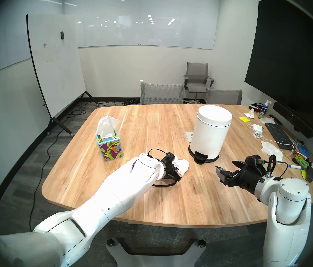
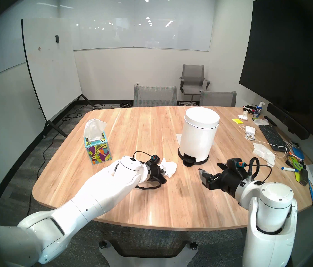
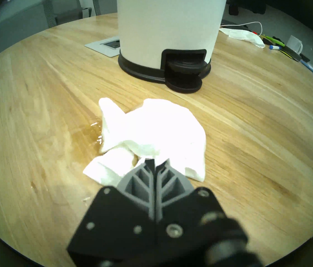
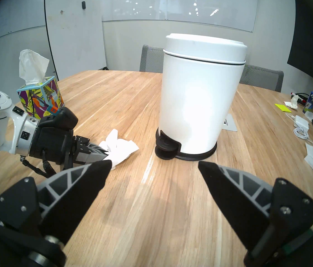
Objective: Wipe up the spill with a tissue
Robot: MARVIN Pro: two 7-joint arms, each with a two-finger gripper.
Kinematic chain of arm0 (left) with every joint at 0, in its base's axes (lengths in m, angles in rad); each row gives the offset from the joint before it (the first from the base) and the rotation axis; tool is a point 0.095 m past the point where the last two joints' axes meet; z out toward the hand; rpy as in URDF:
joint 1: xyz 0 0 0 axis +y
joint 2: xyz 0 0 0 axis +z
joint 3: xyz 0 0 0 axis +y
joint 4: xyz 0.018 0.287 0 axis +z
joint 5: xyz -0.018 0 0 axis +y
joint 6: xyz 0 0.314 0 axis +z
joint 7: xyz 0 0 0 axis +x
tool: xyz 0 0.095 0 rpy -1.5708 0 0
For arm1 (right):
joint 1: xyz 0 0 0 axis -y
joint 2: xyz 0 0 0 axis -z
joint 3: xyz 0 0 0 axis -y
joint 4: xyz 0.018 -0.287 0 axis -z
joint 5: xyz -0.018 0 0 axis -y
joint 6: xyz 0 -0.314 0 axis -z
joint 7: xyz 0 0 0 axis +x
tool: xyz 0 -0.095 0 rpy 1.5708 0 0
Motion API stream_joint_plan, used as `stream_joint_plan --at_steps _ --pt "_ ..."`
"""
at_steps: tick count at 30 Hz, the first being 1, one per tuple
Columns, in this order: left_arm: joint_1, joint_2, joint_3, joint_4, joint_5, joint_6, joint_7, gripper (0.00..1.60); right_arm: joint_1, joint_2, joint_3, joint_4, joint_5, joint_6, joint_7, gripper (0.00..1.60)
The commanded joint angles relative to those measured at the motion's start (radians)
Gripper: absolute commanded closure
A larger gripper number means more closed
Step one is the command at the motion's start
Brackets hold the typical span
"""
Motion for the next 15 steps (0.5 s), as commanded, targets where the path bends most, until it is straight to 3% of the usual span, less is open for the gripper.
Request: stream_joint_plan --at_steps 1,15 --pt "-0.061 -0.060 0.004 0.079 0.005 -0.035 -0.007 1.60 0.002 0.001 0.003 -0.020 0.001 -0.001 0.000 0.00" --pt "-0.124 -0.155 0.016 0.245 0.018 -0.089 0.002 1.60 0.002 0.001 0.003 -0.020 0.001 -0.001 0.000 0.00"
